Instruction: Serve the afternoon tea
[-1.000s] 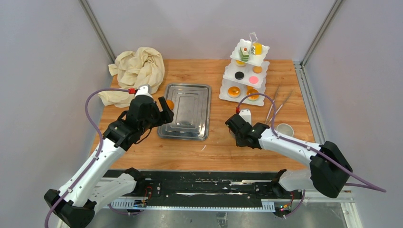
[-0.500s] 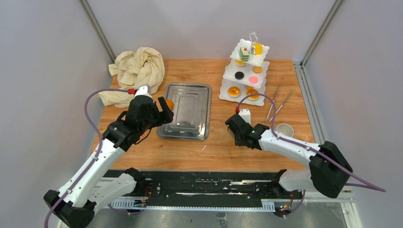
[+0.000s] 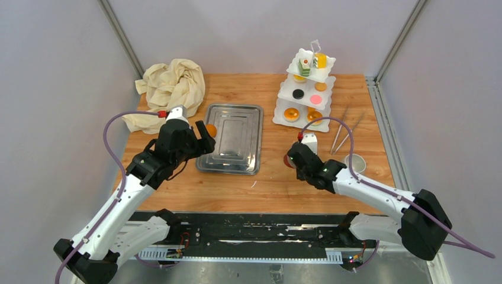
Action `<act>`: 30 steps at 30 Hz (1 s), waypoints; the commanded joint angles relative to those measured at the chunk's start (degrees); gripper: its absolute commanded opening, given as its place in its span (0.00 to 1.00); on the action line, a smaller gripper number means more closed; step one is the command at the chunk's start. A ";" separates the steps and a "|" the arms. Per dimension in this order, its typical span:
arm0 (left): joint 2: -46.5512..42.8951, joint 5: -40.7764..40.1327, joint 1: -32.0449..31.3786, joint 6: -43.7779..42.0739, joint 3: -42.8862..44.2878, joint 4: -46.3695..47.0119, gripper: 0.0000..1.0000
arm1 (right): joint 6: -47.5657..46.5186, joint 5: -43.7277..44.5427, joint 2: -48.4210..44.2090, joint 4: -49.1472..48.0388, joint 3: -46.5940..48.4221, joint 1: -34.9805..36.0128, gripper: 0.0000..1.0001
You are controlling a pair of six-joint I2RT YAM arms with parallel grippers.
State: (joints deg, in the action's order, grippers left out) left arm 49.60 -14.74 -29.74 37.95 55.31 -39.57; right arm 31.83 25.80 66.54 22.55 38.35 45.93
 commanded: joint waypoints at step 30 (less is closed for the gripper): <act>-2.06 -1.03 0.64 -0.17 -0.73 -0.61 0.83 | -2.20 -2.50 5.94 -7.90 1.05 -1.91 0.01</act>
State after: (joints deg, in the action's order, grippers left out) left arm 48.47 -14.81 -29.74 37.95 55.13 -40.27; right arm 28.71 21.91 72.51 17.89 39.51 44.91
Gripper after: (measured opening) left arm 0.829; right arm 0.204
